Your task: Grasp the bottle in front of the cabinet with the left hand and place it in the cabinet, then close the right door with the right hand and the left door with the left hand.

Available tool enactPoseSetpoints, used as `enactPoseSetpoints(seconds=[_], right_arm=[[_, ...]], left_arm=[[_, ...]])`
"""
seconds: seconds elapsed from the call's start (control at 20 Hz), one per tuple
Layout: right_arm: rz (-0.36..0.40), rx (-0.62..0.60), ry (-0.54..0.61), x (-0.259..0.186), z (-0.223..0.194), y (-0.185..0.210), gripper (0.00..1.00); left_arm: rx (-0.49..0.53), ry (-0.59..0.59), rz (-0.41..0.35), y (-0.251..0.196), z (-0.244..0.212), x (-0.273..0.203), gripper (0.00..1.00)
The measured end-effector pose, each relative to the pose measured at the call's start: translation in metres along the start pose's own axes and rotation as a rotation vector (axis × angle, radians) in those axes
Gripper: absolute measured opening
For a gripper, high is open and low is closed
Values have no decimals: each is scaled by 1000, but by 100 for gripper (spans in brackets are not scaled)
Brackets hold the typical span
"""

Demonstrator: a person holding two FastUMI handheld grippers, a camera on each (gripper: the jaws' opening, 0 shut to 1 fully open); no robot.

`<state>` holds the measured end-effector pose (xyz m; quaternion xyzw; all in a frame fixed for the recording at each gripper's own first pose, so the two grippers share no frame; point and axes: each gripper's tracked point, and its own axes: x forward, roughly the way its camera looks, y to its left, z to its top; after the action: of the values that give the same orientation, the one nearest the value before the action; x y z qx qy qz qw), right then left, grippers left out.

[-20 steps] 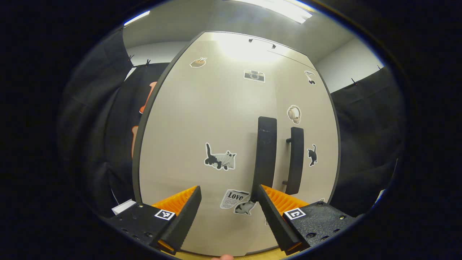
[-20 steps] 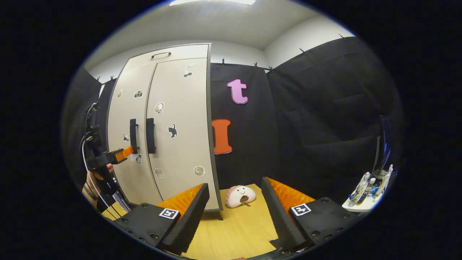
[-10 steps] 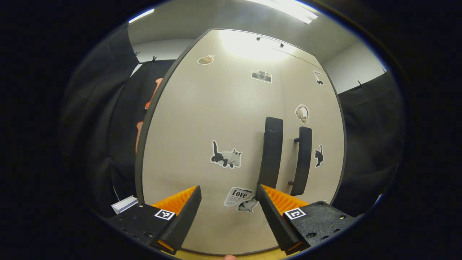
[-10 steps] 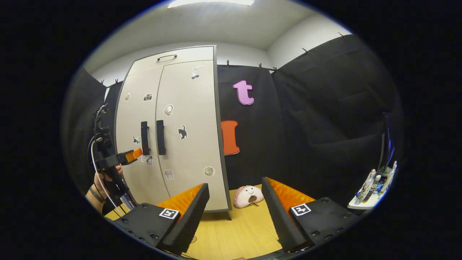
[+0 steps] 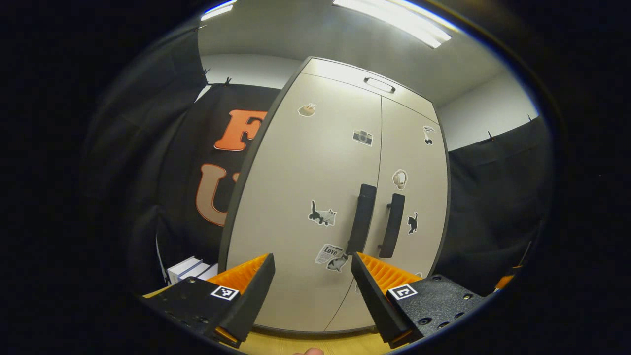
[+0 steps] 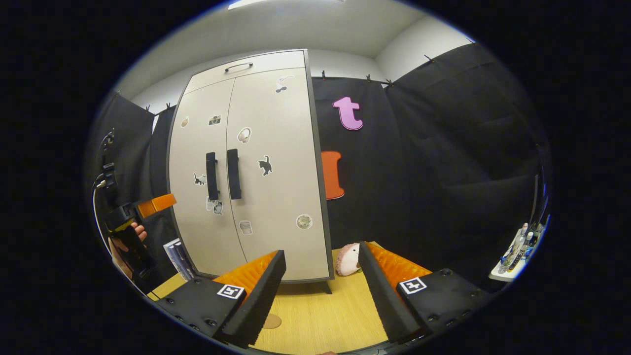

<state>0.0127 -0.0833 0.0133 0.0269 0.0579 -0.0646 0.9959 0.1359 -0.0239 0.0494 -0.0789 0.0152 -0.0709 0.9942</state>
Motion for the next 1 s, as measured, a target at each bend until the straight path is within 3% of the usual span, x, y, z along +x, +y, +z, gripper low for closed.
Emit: enactPoseSetpoints(seconds=[0.35, 1.0], right_arm=[[67, 15, 15, 17, -5, 26, 98], [57, -25, -32, 22, -7, 34, 98]], left_arm=[[27, 14, 84, 36, 1, -64, 95], [42, 32, 120, 44, -38, -117, 95]])
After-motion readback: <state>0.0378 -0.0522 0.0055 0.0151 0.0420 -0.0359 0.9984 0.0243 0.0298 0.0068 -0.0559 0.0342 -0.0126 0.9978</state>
